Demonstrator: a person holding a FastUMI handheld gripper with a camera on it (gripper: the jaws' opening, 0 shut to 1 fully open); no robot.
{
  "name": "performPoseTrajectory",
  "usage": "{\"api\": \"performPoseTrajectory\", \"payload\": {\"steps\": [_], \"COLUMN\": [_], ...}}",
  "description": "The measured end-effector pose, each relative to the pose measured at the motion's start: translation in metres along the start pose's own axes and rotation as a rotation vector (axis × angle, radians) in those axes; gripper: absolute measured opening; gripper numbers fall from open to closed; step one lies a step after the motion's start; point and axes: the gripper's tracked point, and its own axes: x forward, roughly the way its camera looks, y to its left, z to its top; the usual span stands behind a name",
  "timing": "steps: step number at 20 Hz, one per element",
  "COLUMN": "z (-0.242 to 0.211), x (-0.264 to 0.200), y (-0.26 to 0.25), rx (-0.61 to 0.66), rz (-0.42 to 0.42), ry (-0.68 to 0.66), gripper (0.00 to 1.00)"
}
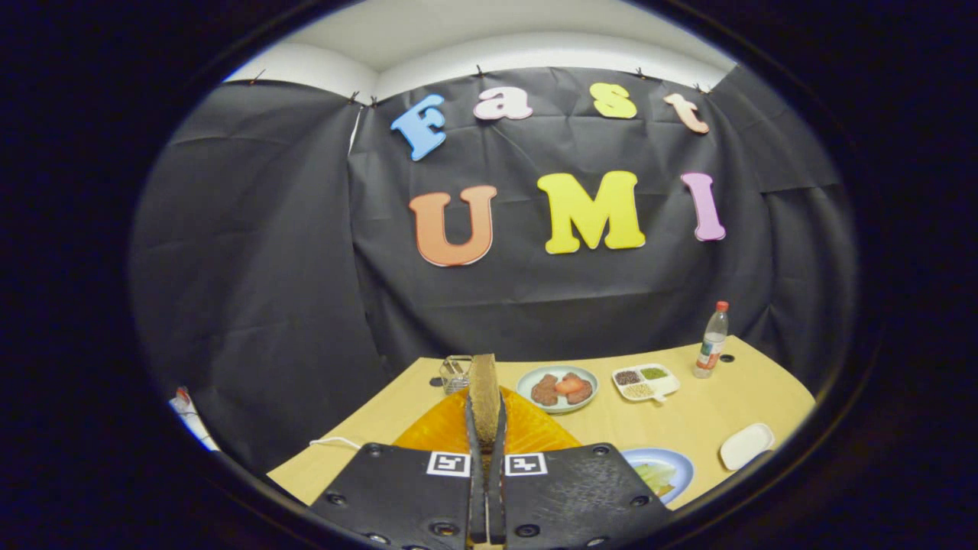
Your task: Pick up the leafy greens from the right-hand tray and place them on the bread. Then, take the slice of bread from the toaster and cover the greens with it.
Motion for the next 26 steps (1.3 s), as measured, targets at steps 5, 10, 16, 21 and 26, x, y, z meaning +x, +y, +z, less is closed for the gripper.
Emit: {"api": "performPoseTrajectory", "payload": {"steps": [5,10,16,21,26], "z": [0.003,-0.029,-0.095,-0.127,-0.145], "x": [-0.023,-0.023,-0.012,0.001,0.003], "y": [-0.046,-0.093,-0.118,-0.134,-0.146], "rx": [-0.016,0.012,0.047,0.117,0.202], "rz": [-0.044,-0.098,-0.115,-0.119,-0.104], "ry": [-0.028,0.012,0.1,0.139,0.145], "gripper": [0.02,0.02,0.02,0.02,0.02]}}
